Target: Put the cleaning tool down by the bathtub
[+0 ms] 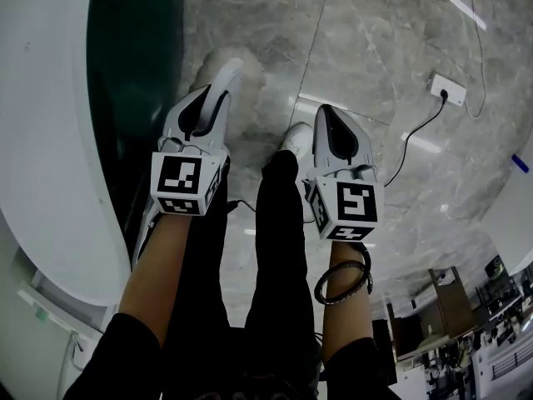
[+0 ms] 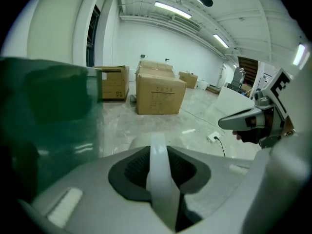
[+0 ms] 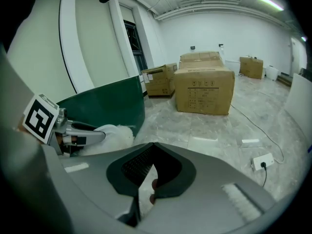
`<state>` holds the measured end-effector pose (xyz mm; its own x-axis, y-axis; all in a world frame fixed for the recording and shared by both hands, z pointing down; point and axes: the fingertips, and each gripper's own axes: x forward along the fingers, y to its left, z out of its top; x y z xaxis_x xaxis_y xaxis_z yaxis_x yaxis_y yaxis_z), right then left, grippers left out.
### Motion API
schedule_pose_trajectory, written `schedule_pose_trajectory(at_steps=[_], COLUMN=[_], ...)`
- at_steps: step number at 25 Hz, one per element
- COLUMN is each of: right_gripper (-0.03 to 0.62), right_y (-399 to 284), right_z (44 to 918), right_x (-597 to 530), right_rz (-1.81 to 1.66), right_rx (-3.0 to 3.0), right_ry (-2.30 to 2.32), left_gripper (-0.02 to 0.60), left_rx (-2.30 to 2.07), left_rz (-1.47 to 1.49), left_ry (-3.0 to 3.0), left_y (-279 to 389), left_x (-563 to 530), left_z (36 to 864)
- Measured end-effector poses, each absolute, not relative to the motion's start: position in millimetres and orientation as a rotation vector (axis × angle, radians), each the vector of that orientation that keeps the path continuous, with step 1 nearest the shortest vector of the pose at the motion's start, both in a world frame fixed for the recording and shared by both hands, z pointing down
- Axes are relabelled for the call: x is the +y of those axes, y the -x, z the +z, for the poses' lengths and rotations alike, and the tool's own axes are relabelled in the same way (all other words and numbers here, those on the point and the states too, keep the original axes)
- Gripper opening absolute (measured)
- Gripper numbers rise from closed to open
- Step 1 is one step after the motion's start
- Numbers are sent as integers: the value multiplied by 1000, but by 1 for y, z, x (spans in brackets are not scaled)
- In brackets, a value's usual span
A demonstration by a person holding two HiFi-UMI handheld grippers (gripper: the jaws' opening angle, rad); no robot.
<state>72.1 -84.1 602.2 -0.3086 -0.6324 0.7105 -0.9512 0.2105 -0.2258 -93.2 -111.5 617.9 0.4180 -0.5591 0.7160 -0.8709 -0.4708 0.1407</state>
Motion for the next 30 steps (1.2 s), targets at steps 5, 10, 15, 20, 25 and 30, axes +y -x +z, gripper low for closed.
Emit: schedule_pose_trajectory(at_steps=[5, 10, 15, 20, 25, 30], right_gripper=[23, 23, 23, 23, 23, 23], right_y=[-70, -68, -69, -65, -66, -71], right_z=[644, 686, 720, 755, 786, 819], right_x=[-78, -69, -63, -61, -63, -64], right_rz=[953, 979, 992, 995, 994, 1026], right_rx=[-2004, -1994, -1984, -1986, -1992, -1972], right_ry=[-1460, -1413, -1377, -1348, -1328, -1344], left_gripper=[90, 90, 90, 90, 90, 91], left_rx=[-1177, -1160, -1151, -1154, -1160, -1155], left_rz=[890, 923, 932, 928, 925, 935], left_ry=[-2160, -2138, -2129, -2104, -2081, -2071], left_y=[90, 93, 91, 93, 95, 95], left_x=[-101, -97, -95, -93, -94, -95], left_z=[673, 717, 749, 788, 824, 859])
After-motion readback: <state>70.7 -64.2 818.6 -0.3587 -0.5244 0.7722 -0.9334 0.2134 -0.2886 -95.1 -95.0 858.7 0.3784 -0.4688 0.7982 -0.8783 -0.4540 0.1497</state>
